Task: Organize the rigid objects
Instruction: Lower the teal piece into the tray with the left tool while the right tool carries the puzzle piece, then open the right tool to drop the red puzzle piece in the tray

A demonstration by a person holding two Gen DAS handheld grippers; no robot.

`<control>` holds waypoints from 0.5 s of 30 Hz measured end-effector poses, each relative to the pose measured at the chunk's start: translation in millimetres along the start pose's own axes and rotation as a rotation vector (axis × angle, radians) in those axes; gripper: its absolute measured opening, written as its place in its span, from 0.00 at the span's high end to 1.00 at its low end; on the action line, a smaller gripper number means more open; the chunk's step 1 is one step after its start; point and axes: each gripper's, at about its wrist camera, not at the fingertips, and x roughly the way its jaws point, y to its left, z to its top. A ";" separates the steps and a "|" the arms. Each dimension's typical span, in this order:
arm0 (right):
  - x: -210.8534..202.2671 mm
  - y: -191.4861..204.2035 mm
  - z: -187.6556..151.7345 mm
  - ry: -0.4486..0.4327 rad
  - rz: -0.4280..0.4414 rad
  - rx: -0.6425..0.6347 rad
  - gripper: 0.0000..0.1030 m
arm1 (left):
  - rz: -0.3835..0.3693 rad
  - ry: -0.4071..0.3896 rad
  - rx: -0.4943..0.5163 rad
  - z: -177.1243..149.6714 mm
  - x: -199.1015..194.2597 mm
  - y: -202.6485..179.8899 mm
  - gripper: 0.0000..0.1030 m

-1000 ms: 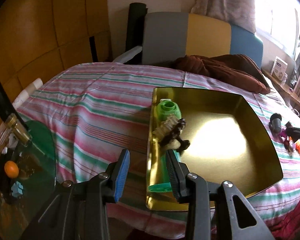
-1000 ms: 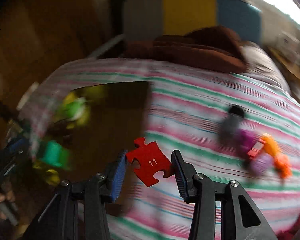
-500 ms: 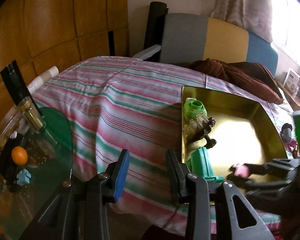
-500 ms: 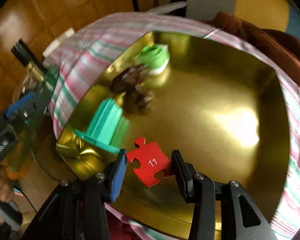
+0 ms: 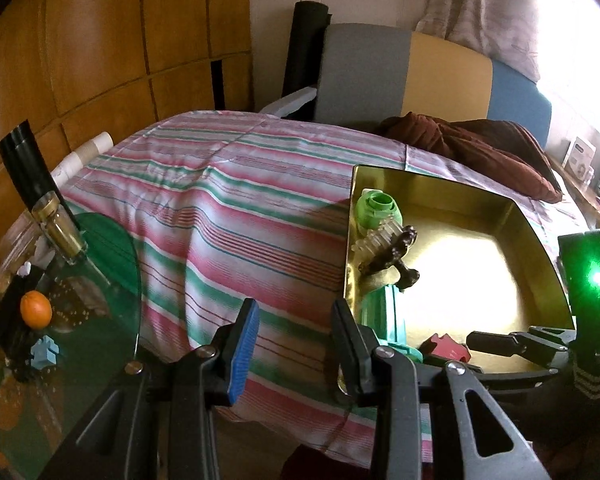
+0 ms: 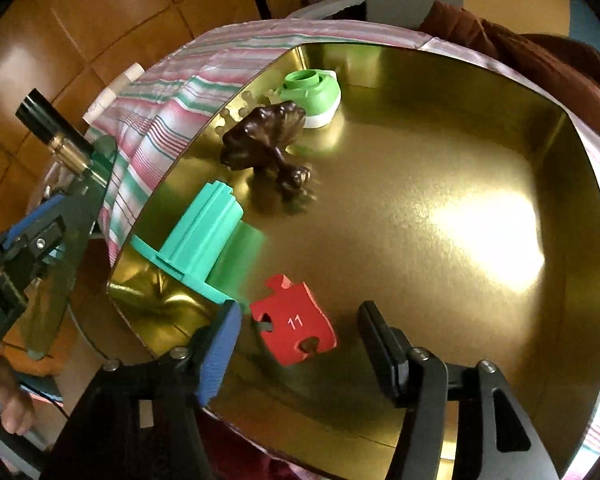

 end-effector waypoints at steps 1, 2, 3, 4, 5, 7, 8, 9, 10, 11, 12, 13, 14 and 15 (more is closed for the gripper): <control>-2.7 0.1 -2.4 -0.003 0.003 0.000 0.40 | -0.005 -0.001 0.001 -0.2 -1.3 -1.3 0.64; -3.8 -0.4 -3.3 -0.005 0.007 0.004 0.40 | -0.008 -0.002 0.002 0.1 -1.8 -1.7 0.64; -5.7 0.6 -2.5 -0.008 0.010 0.008 0.40 | -0.010 -0.004 0.005 0.2 -3.0 -2.9 0.64; -8.6 0.2 -3.3 -0.017 0.014 0.012 0.39 | -0.010 -0.007 0.010 0.4 -4.1 -4.2 0.64; -12.3 0.2 -4.2 -0.026 0.014 0.010 0.39 | -0.009 -0.010 0.014 1.0 -5.3 -5.0 0.64; -10.9 6.2 -1.5 -0.045 0.000 0.001 0.38 | -0.014 -0.012 0.020 1.5 -7.3 -7.2 0.64; -13.8 6.4 -1.8 -0.055 -0.007 -0.001 0.37 | -0.017 -0.013 0.024 1.9 -8.4 -8.6 0.64; -18.0 6.3 -2.3 -0.070 -0.017 -0.003 0.37 | -0.017 -0.016 0.027 2.0 -9.5 -9.9 0.64; -20.9 6.1 -2.8 -0.081 -0.022 -0.004 0.36 | -0.019 -0.018 0.029 1.9 -10.4 -11.1 0.64; -25.0 5.5 -3.4 -0.097 -0.033 -0.005 0.36 | -0.022 -0.018 0.034 1.9 -11.0 -12.7 0.64; -28.6 4.6 -3.5 -0.111 -0.044 -0.007 0.34 | -0.024 -0.018 0.038 1.9 -11.5 -14.3 0.64; -31.7 4.6 -3.2 -0.124 -0.055 -0.007 0.32 | -0.026 -0.019 0.041 1.6 -12.2 -15.9 0.64; -36.0 3.5 -4.0 -0.142 -0.069 -0.008 0.31 | -0.029 -0.020 0.045 1.6 -12.9 -18.1 0.64; -38.4 3.1 -3.2 -0.154 -0.077 -0.009 0.31 | -0.032 -0.021 0.049 1.5 -13.6 -20.0 0.64</control>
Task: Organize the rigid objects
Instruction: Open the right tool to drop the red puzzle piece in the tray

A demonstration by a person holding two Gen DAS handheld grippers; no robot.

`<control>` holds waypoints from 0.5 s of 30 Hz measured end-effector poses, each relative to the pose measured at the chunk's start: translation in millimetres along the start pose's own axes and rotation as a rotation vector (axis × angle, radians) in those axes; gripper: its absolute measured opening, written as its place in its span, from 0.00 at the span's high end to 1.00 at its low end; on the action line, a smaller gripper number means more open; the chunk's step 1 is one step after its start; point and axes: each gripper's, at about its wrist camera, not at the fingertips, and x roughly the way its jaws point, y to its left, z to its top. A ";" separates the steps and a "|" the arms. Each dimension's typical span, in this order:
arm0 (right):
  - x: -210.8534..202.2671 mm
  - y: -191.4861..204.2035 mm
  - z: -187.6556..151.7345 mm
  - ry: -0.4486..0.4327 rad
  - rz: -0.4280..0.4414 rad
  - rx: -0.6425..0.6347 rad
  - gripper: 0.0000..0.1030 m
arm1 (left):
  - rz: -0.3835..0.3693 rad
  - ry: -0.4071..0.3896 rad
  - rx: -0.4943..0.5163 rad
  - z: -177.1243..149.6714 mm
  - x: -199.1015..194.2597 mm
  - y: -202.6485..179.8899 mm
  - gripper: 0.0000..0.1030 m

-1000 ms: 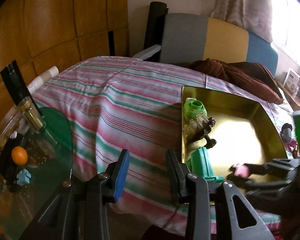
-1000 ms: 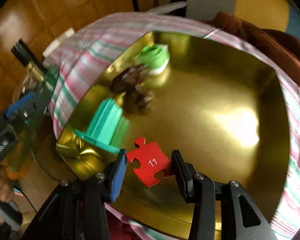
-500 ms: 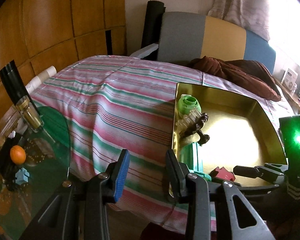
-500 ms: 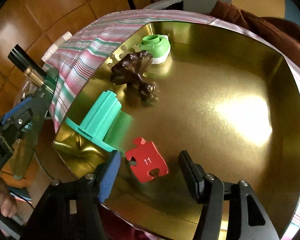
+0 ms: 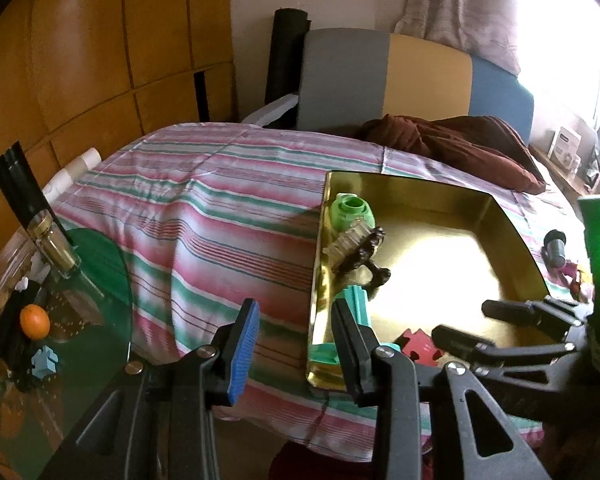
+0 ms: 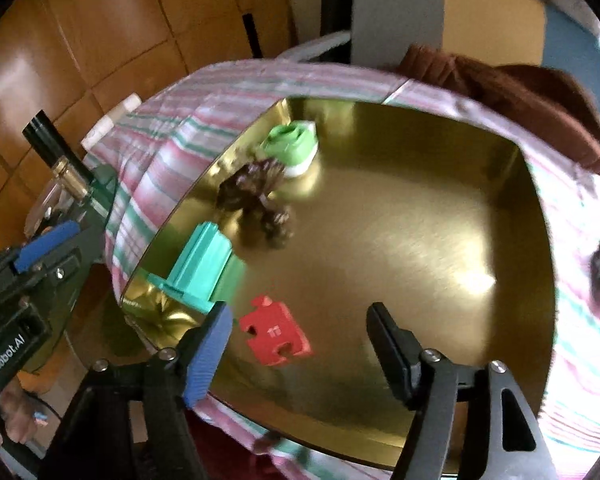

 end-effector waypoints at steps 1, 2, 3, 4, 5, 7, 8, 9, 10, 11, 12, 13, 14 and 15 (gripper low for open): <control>-4.5 -1.7 0.1 -0.020 -0.014 -0.003 0.30 | -0.003 0.000 0.004 0.0 -0.3 -1.3 0.64; -3.8 -0.2 2.5 -0.034 -0.027 -0.006 0.30 | -0.006 -0.002 0.009 -0.3 -1.0 -3.6 0.64; -8.7 -2.6 2.6 -0.051 -0.042 -0.012 0.30 | -0.009 -0.004 0.014 -0.2 -1.6 -5.7 0.64; -12.8 -5.1 2.9 -0.069 -0.059 -0.019 0.30 | -0.014 -0.004 0.019 -0.3 -2.3 -7.9 0.64; -16.0 -6.3 2.8 -0.082 -0.072 -0.023 0.30 | -0.018 -0.005 0.024 -0.4 -2.9 -10.1 0.64; -24.9 -11.1 1.7 -0.115 -0.095 -0.033 0.30 | -0.022 -0.004 0.037 -0.6 -3.7 -15.4 0.64; -28.4 -12.9 1.7 -0.126 -0.106 -0.042 0.30 | -0.026 -0.005 0.044 -0.3 -4.0 -18.4 0.64; -31.4 -14.7 1.7 -0.131 -0.114 -0.048 0.29 | -0.029 -0.006 0.048 -0.5 -4.6 -20.5 0.64; -34.9 -17.4 1.5 -0.142 -0.133 -0.059 0.29 | -0.033 -0.006 0.053 -0.7 -4.9 -23.4 0.64; -38.4 -21.1 0.7 -0.148 -0.145 -0.063 0.29 | -0.036 -0.006 0.061 -0.9 -5.0 -26.7 0.64; -41.1 -24.1 0.0 -0.152 -0.150 -0.062 0.29 | -0.039 -0.004 0.068 -1.2 -5.1 -30.2 0.64; -44.4 -29.5 -0.6 -0.156 -0.155 -0.055 0.28 | -0.043 -0.004 0.073 -1.7 -5.0 -32.6 0.64; -47.2 -34.5 -1.3 -0.160 -0.161 -0.048 0.28 | -0.048 -0.002 0.081 -2.0 -5.2 -36.0 0.64; -49.9 -41.2 -1.8 -0.163 -0.171 -0.039 0.27 | -0.050 -0.002 0.090 -2.1 -5.6 -39.5 0.64</control>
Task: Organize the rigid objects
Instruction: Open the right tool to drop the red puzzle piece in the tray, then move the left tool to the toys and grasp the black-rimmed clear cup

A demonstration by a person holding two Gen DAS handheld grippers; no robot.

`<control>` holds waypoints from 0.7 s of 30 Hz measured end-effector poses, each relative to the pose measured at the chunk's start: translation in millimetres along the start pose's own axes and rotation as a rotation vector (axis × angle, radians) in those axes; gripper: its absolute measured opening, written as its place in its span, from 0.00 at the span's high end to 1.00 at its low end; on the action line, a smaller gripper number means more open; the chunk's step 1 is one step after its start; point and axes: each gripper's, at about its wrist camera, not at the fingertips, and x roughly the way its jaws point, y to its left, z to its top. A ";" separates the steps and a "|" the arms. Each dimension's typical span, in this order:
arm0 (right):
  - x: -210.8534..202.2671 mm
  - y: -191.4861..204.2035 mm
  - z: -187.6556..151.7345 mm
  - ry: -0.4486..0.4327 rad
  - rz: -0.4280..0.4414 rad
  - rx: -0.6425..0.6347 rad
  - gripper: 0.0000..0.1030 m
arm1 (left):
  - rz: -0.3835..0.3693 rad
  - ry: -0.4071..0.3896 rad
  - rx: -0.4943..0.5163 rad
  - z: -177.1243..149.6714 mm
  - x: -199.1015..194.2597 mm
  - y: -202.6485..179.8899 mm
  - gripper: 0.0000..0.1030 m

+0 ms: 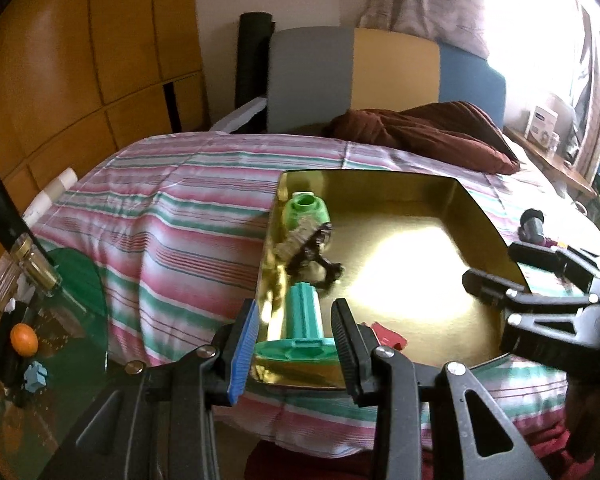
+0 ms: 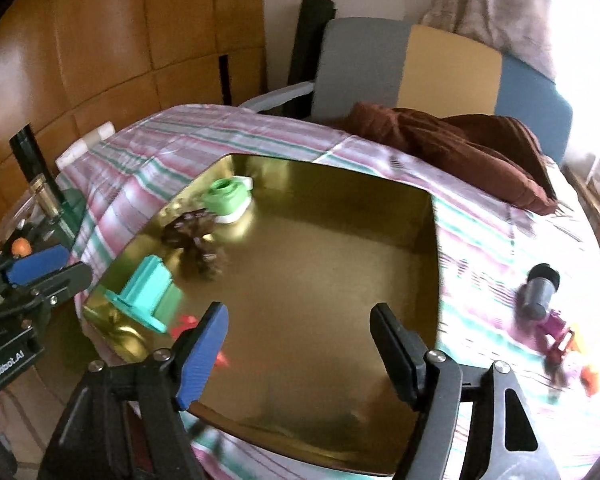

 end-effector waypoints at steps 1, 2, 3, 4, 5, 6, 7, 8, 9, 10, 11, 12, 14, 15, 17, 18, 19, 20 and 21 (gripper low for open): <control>-1.1 -5.4 -0.2 -0.001 -0.008 0.005 0.26 | -0.002 -0.001 0.006 0.1 -0.7 -2.6 0.64; -2.5 -13.4 -0.1 -0.001 -0.021 0.012 0.26 | -0.007 -0.001 0.013 0.5 -1.2 -5.6 0.64; -3.8 -18.3 -0.6 -0.002 -0.031 0.017 0.26 | -0.012 -0.002 0.022 1.3 -1.5 -9.4 0.64; -5.3 -27.1 -0.5 -0.002 -0.046 0.026 0.25 | -0.016 -0.003 0.028 1.8 -1.7 -12.3 0.64; -6.9 -36.3 -0.6 -0.002 -0.062 0.034 0.25 | -0.020 -0.005 0.035 2.6 -2.1 -15.8 0.64; -8.2 -44.8 -1.0 -0.002 -0.077 0.040 0.24 | -0.025 -0.006 0.043 3.4 -2.5 -19.1 0.64; -9.2 -52.2 -1.6 -0.002 -0.093 0.045 0.24 | -0.031 -0.007 0.052 4.4 -2.7 -22.7 0.64; -10.1 -60.2 -2.2 0.000 -0.111 0.049 0.24 | -0.034 -0.009 0.061 5.5 -2.8 -26.1 0.64; -11.0 -69.0 -3.6 0.003 -0.130 0.056 0.24 | -0.038 -0.010 0.068 6.4 -2.9 -29.1 0.64; -12.5 -80.6 -4.7 0.007 -0.151 0.067 0.24 | -0.044 -0.010 0.077 7.6 -2.9 -33.1 0.64; -13.7 -89.6 -5.8 0.009 -0.164 0.074 0.24 | -0.051 -0.011 0.086 8.4 -2.9 -36.0 0.64; -16.1 -104.0 -6.7 0.009 -0.189 0.085 0.24 | -0.055 -0.012 0.093 9.2 -2.9 -39.5 0.64; -20.6 -126.0 -7.2 0.007 -0.229 0.108 0.24 | -0.066 -0.011 0.108 10.5 -2.5 -47.2 0.64; -23.3 -137.4 -7.5 0.004 -0.246 0.123 0.24 | -0.070 -0.012 0.114 11.4 -2.5 -50.7 0.64; -28.6 -166.4 -8.6 -0.006 -0.292 0.167 0.24 | -0.080 -0.013 0.126 13.4 -2.2 -57.9 0.64; -31.9 -186.6 -9.9 -0.013 -0.334 0.199 0.24 | -0.084 -0.014 0.134 13.7 -2.6 -61.6 0.64; -33.5 -197.6 -10.8 -0.019 -0.358 0.217 0.24 | -0.087 -0.014 0.141 14.5 -2.5 -64.6 0.64; -36.0 -216.6 -14.0 -0.029 -0.401 0.251 0.24 | -0.092 -0.013 0.149 15.4 -2.4 -68.6 0.64; -37.6 -230.3 -16.8 -0.035 -0.427 0.276 0.24 | -0.099 -0.012 0.156 16.5 -2.4 -72.3 0.64</control>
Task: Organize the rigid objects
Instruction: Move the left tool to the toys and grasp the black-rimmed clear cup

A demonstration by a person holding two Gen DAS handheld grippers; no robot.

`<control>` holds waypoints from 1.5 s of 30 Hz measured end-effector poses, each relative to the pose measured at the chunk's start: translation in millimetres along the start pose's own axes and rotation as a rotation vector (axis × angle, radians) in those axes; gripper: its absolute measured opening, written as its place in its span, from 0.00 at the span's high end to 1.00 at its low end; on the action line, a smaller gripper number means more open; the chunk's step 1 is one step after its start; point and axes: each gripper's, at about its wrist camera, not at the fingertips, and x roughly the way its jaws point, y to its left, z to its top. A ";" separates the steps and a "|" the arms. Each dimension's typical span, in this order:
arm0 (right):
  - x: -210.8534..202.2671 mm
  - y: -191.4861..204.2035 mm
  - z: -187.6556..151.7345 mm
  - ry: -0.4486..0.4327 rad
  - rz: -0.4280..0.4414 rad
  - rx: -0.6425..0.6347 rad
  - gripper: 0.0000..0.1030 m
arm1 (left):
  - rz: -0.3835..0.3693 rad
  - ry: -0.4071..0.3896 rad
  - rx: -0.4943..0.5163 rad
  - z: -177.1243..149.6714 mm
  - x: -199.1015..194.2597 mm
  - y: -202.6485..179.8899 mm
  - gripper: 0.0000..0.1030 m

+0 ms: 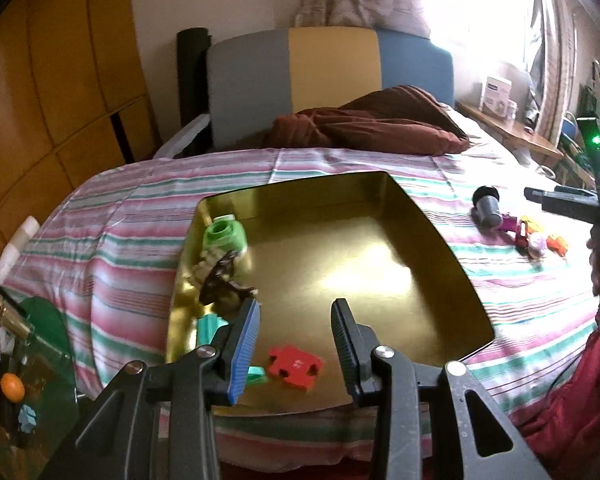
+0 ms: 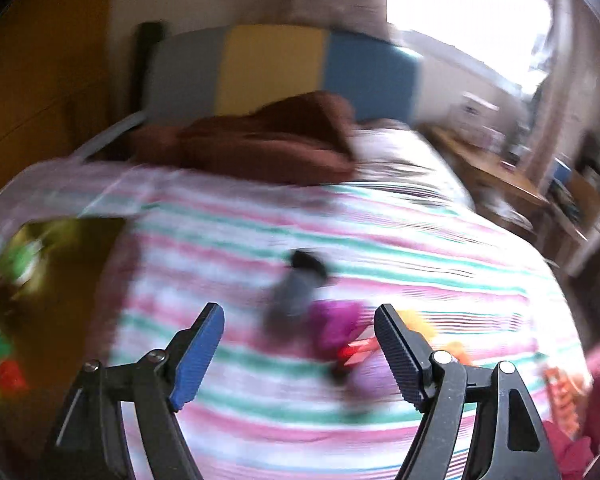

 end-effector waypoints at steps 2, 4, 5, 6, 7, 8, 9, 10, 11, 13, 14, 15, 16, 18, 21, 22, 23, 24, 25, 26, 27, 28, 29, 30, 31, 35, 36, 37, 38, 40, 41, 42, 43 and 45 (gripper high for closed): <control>12.6 -37.7 -2.6 -0.008 -0.076 0.077 0.24 | -0.011 -0.003 0.022 3.9 0.8 -9.3 0.64; 22.3 -70.1 -10.3 -0.004 -0.145 0.163 0.24 | -0.029 -0.003 0.038 9.2 3.1 -18.8 0.64; 26.3 -86.6 -15.9 0.003 -0.176 0.221 0.24 | -0.039 -0.003 0.042 12.4 4.7 -23.6 0.64; 31.0 -102.6 -20.2 0.034 -0.206 0.291 0.24 | -0.051 -0.002 0.048 14.9 5.7 -29.2 0.64; 33.7 -115.4 -22.4 0.063 -0.217 0.359 0.24 | -0.066 -0.002 0.058 18.7 7.3 -36.4 0.64; 34.3 -126.8 -25.0 0.070 -0.208 0.427 0.24 | -0.078 -0.003 0.066 21.1 8.3 -42.6 0.64; 37.0 -139.4 -28.3 0.087 -0.192 0.499 0.24 | -0.092 -0.002 0.074 24.4 10.5 -49.3 0.64; 39.8 -144.7 -30.5 0.107 -0.192 0.523 0.23 | -0.108 0.001 0.082 27.4 12.4 -56.8 0.64; 43.3 -149.1 -32.6 0.131 -0.195 0.545 0.23 | -0.132 0.008 0.090 31.3 15.2 -66.1 0.64; 47.4 -154.4 -34.7 0.157 -0.183 0.581 0.23 | -0.169 0.018 0.099 37.8 19.1 -81.8 0.64; 47.6 -156.7 -34.7 0.157 -0.173 0.597 0.23 | -0.185 0.020 0.110 41.2 21.0 -91.3 0.64; 45.4 -157.8 -39.7 0.157 -0.172 0.605 0.23 | -0.196 0.022 0.123 44.1 23.2 -101.0 0.64; 45.9 -159.1 -39.9 0.160 -0.172 0.608 0.23 | -0.209 0.026 0.137 47.7 26.2 -111.5 0.64; 45.2 -162.0 -42.1 0.166 -0.159 0.626 0.23 | -0.233 0.041 0.148 54.3 32.3 -126.6 0.64; 43.6 -164.9 -43.9 0.164 -0.141 0.654 0.23 | -0.280 0.074 0.166 65.1 46.8 -150.6 0.56; 39.6 -164.1 -45.2 0.160 -0.138 0.661 0.23 | -0.301 0.087 0.164 68.7 51.5 -156.9 0.56; 38.6 -164.9 -45.3 0.158 -0.135 0.668 0.23 | -0.327 0.102 0.158 73.3 58.7 -164.3 0.56; 38.0 -165.7 -45.2 0.157 -0.131 0.674 0.23 | -0.336 0.114 0.152 77.7 65.0 -170.0 0.56; 37.4 -166.0 -45.3 0.155 -0.128 0.678 0.22 | -0.341 0.134 0.144 83.7 75.5 -178.1 0.56; 37.6 -166.0 -44.4 0.153 -0.124 0.679 0.22 | -0.350 0.149 0.138 87.2 82.8 -183.4 0.56; 36.9 -166.2 -43.9 0.150 -0.119 0.680 0.21 | -0.362 0.167 0.132 92.3 92.3 -190.2 0.56; 35.8 -165.8 -43.3 0.144 -0.114 0.680 0.19 | -0.375 0.187 0.129 98.0 103.3 -198.2 0.56; 35.0 -165.3 -42.4 0.138 -0.115 0.676 0.19 | -0.387 0.199 0.127 101.5 110.8 -204.7 0.56; 34.8 -165.4 -41.7 0.135 -0.117 0.674 0.18 | -0.403 0.207 0.124 106.6 119.0 -211.1 0.56; 34.6 -165.5 -41.4 0.132 -0.113 0.674 0.18 | -0.416 0.210 0.124 111.7 127.2 -218.3 0.56; 32.8 -170.3 -42.4 0.119 -0.093 0.707 0.18 | -0.448 0.243 0.164 123.8 158.3 -247.1 0.53; 31.9 -171.7 -42.9 0.115 -0.092 0.715 0.18 | -0.446 0.256 0.170 125.5 165.5 -252.5 0.52; 30.6 -174.4 -44.2 0.111 -0.093 0.731 0.18 | -0.457 0.268 0.169 128.4 173.8 -258.3 0.52; 29.8 -176.6 -45.1 0.107 -0.091 0.745 0.18 | -0.464 0.268 0.166 131.0 177.3 -261.1 0.51; 29.4 -182.0 -47.8 0.105 -0.085 0.780 0.18 | -0.472 0.262 0.174 136.9 188.3 -271.3 0.48; 29.7 -183.3 -48.5 0.108 -0.083 0.790 0.18 | -0.474 0.264 0.179 138.7 193.3 -275.0 0.48; 30.1 -184.7 -49.2 0.109 -0.077 0.800 0.18 | -0.472 0.268 0.178 140.5 199.3 -278.6 0.48; 30.7 -185.4 -49.7 0.112 -0.071 0.807 0.18 | -0.473 0.276 0.172 142.1 206.1 -281.3 0.48; 32.1 -185.3 -49.5 0.116 -0.060 0.810 0.17 | -0.481 0.294 0.162 144.8 221.6 -287.0 0.48</control>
